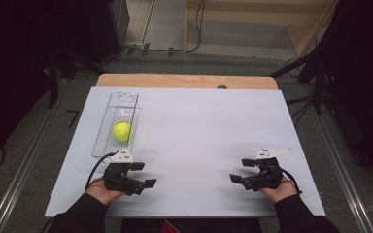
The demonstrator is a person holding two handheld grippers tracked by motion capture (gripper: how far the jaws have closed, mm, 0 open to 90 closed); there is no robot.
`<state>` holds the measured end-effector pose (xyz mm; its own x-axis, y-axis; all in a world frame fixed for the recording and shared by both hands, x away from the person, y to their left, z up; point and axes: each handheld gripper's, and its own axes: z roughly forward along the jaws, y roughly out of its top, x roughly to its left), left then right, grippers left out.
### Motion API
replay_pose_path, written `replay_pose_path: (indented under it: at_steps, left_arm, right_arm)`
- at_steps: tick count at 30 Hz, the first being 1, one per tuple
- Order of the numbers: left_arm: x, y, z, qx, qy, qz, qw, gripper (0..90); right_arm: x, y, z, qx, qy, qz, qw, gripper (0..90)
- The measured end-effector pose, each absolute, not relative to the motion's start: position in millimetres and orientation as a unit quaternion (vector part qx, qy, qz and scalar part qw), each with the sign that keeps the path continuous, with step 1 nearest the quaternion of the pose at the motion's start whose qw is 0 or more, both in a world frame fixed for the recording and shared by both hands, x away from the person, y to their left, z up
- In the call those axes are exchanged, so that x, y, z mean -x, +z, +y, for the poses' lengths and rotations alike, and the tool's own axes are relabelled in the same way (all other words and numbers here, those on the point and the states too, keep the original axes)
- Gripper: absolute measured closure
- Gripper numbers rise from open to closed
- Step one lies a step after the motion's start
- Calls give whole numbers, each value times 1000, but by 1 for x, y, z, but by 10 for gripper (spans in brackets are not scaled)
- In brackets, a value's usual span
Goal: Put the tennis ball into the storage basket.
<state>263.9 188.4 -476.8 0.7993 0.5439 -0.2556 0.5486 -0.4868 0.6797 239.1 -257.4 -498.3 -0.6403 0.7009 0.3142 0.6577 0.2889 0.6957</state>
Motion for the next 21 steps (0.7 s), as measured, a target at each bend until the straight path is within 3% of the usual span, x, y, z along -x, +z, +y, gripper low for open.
replay_pose_path:
  at_steps: [21]
  left_arm:
    - [-264, -479, 191, -861, -4, 321, 395, 204]
  right_arm:
    - [-239, -498, -257, -423, 420, 802, 25, 124]
